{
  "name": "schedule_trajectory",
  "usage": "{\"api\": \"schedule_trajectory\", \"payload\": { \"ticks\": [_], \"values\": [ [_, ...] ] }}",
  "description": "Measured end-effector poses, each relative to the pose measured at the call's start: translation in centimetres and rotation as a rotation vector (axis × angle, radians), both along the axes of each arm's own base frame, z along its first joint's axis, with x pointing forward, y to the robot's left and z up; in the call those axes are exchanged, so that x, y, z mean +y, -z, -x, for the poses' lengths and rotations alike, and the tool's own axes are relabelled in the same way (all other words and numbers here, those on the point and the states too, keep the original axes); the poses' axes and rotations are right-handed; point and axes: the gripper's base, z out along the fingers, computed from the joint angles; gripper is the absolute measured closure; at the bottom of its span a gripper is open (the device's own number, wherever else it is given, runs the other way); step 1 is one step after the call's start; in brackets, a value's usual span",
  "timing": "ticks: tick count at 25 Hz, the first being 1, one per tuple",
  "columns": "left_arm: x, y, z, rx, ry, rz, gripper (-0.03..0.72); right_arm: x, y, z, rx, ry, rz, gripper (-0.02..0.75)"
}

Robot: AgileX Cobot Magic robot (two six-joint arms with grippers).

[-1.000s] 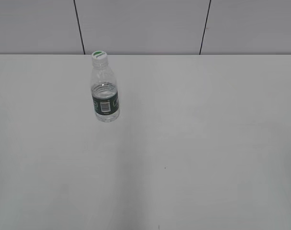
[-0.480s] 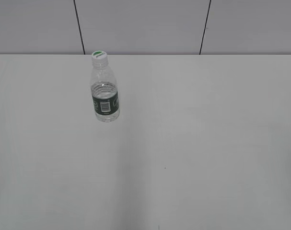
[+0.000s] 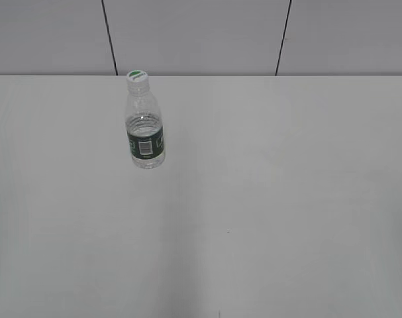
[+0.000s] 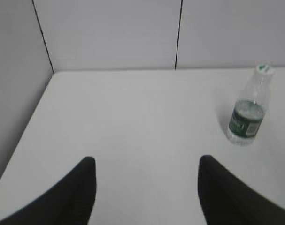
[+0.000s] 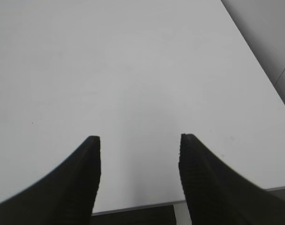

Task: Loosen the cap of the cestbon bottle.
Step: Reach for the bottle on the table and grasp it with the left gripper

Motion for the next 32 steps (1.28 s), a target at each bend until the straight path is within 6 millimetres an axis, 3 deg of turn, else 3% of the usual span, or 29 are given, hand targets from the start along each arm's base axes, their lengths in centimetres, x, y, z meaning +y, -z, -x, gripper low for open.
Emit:
{"api": "schedule_trajectory", "payload": {
  "ticks": [4, 9, 15, 18, 21, 25, 32],
  "values": [
    [-0.2, -2.0, -3.0, -0.066, 0.051, -0.018, 0.272, 0.2, 0.0, 0.0, 0.001, -0.016, -0.024, 0.321],
    [0.0, -3.9, -8.4, -0.192, 0.073, -0.020, 0.272, 0.4, -0.1, -0.4, 0.027, -0.029, -0.043, 0.321],
    [0.2, -2.7, -15.5, -0.178, 0.067, -0.012, 0.272, 0.5, -0.2, -1.1, 0.078, -0.033, -0.050, 0.321],
    [-0.7, 0.0, -19.3, -0.177, 0.100, -0.008, 0.272, 0.6, -0.2, -1.4, 0.095, -0.033, -0.050, 0.321],
    [-2.5, 3.5, -21.4, -0.176, 0.172, -0.028, 0.272, 0.6, -0.2, -1.6, 0.108, -0.033, -0.051, 0.321],
    [-5.3, 9.4, -23.1, -0.131, 0.312, -0.007, 0.272, 0.6, -0.3, -1.7, 0.115, -0.033, -0.051, 0.321],
    [-8.1, 16.0, -24.7, -0.077, 0.560, 0.066, 0.272, 0.6, -0.9, -1.6, 0.119, -0.033, -0.050, 0.321]
  ]
}}
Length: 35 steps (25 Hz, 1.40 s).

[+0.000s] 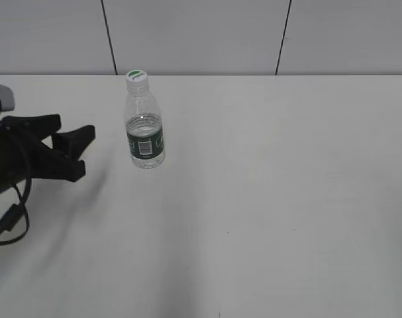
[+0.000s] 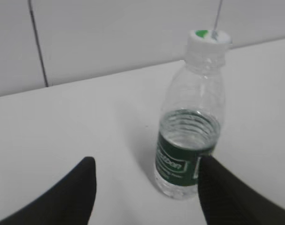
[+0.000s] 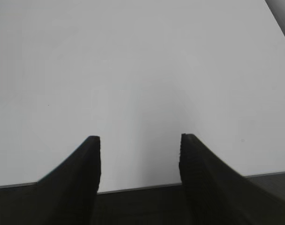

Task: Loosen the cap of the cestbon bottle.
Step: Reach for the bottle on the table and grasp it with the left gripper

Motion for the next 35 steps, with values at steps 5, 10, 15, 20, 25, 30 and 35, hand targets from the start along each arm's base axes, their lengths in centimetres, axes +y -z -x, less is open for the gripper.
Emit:
{"api": "schedule_trajectory", "payload": {
  "ticks": [5, 10, 15, 20, 25, 30, 35],
  "values": [
    [-1.4, 3.0, -1.1, 0.039, 0.135, 0.006, 0.272, 0.0, -0.4, -0.6, 0.063, 0.000, 0.002, 0.321],
    [-2.4, 4.1, -2.6, 0.042, 0.210, 0.010, 0.272, 0.1, -1.9, -1.9, 0.117, 0.000, 0.005, 0.321],
    [-2.6, 4.6, -3.4, 0.030, 0.211, 0.029, 0.272, 0.1, -2.1, -3.6, 0.192, 0.000, 0.007, 0.321],
    [-2.3, 4.4, -3.8, 0.009, 0.144, 0.066, 0.249, 0.1, -2.1, -4.4, 0.198, 0.004, 0.003, 0.321],
    [-2.5, 4.2, -4.7, 0.002, 0.146, 0.049, 0.176, 0.2, -2.4, -4.8, 0.141, 0.013, -0.009, 0.321],
    [-2.7, 4.1, -5.0, 0.002, 0.175, 0.029, 0.163, 0.2, -2.6, -4.9, 0.124, 0.018, -0.016, 0.321],
    [-3.3, 5.0, -6.5, -0.005, 0.197, 0.022, 0.158, 0.2, -2.6, -5.0, 0.112, 0.018, -0.017, 0.321]
  ]
}}
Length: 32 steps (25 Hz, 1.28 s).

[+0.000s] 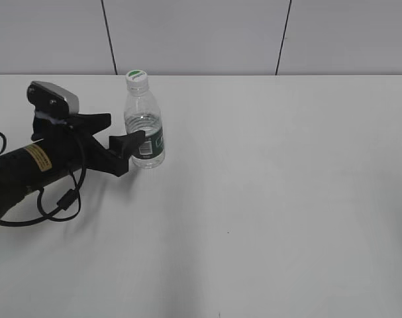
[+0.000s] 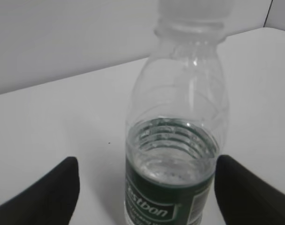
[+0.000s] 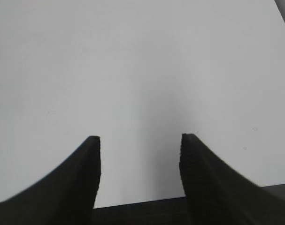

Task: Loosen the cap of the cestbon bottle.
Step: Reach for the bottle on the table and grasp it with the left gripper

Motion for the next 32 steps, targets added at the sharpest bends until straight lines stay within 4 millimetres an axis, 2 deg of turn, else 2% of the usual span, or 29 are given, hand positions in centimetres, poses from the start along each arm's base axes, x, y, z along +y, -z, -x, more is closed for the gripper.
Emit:
{"api": "schedule_trajectory", "payload": {
  "ticks": [4, 9, 16, 24, 32],
  "values": [
    [-0.7, 1.8, -0.8, 0.017, 0.068, -0.018, 0.157, 0.0, 0.0, 0.0, -0.004, 0.001, 0.003, 0.321],
    [-1.5, 3.1, -1.8, 0.016, 0.135, -0.014, 0.157, 0.0, 0.1, -0.3, 0.014, 0.017, -0.014, 0.321],
    [-2.0, 3.6, -3.5, -0.002, 0.143, 0.014, 0.157, 0.2, 0.9, -2.4, 0.128, 0.022, -0.039, 0.321],
    [-3.3, 5.2, -3.9, 0.015, 0.170, 0.019, 0.157, 1.1, 1.9, -4.6, 0.269, 0.008, -0.131, 0.321],
    [-3.3, 5.2, -4.0, 0.016, 0.157, 0.022, 0.176, 1.1, -1.0, -5.5, 0.217, 0.008, -0.139, 0.319]
  ]
}}
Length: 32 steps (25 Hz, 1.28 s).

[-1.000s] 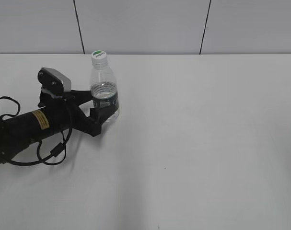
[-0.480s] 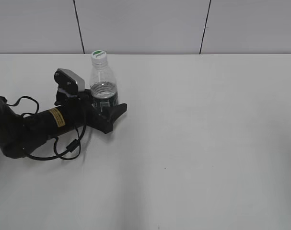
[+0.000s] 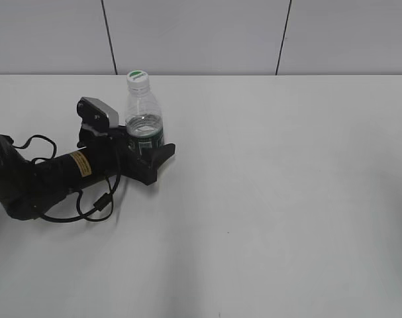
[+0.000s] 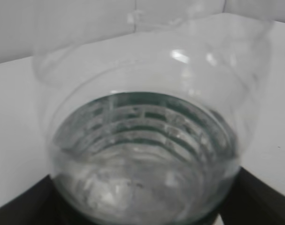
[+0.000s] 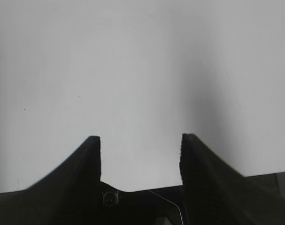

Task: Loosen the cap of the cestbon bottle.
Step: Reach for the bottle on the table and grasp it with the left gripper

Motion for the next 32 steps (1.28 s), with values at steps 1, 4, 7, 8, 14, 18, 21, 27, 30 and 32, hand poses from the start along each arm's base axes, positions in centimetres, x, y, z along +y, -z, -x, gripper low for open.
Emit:
{"api": "schedule_trajectory", "payload": {
  "ticks": [1, 4, 7, 8, 14, 18, 21, 27, 30, 32],
  "values": [
    [0.0, 0.0, 0.0, 0.000, -0.003, 0.001, 0.193, 0.0, -0.4, 0.0, -0.012, 0.004, -0.004, 0.318],
    [0.0, 0.0, -0.1, 0.000, -0.008, 0.003, 0.270, 0.0, -1.0, -0.1, -0.032, 0.011, -0.010, 0.318],
    [-0.2, 0.0, 0.2, -0.007, 0.034, -0.003, 0.293, 0.0, -1.1, -0.1, -0.036, 0.013, -0.011, 0.318],
    [-0.5, 0.0, 0.4, -0.009, 0.054, -0.006, 0.293, 0.0, -1.0, -0.2, -0.031, 0.014, -0.011, 0.318],
    [-4.1, -0.4, 1.5, -0.044, 0.200, -0.017, 0.294, 0.1, -0.3, -1.7, 0.036, 0.023, -0.022, 0.317],
    [-7.4, -0.7, 2.5, -0.060, 0.292, -0.042, 0.294, 0.2, 0.2, -3.2, 0.093, 0.024, -0.028, 0.317],
    [-9.2, -0.7, 3.0, -0.062, 0.332, -0.075, 0.295, 0.4, -0.9, -4.1, 0.076, 0.022, -0.045, 0.317],
    [-10.4, -0.7, 3.0, -0.048, 0.294, -0.078, 0.295, 1.3, -2.3, -7.5, 0.093, 0.003, -0.109, 0.317],
    [-10.1, -0.4, 2.6, -0.027, 0.245, -0.076, 0.295, 2.3, -1.7, -9.6, 0.143, -0.038, -0.105, 0.317],
    [-10.1, -0.4, 2.5, -0.025, 0.239, -0.075, 0.295, 3.6, -1.1, -11.1, 0.174, -0.083, -0.102, 0.317]
  ]
}}
